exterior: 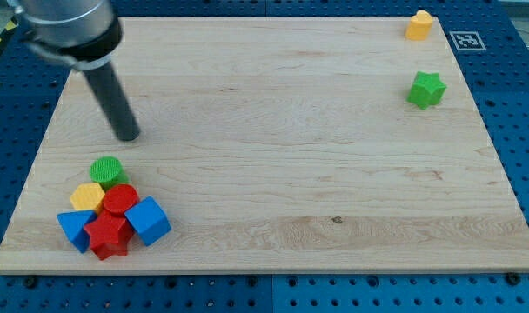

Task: Move the yellow heart into the red circle

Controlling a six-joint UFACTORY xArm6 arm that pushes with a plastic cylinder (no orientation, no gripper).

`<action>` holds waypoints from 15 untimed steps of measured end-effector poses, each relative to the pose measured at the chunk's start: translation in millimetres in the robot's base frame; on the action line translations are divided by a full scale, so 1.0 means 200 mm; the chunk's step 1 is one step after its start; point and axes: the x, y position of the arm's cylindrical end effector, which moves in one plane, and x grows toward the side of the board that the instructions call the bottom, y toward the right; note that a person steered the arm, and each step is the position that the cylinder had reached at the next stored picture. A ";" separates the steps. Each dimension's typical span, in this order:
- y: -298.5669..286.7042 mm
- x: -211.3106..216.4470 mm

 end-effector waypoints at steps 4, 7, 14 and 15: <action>1.31 -1.11; 1.68 -1.20; 2.04 -1.03; 1.93 -1.05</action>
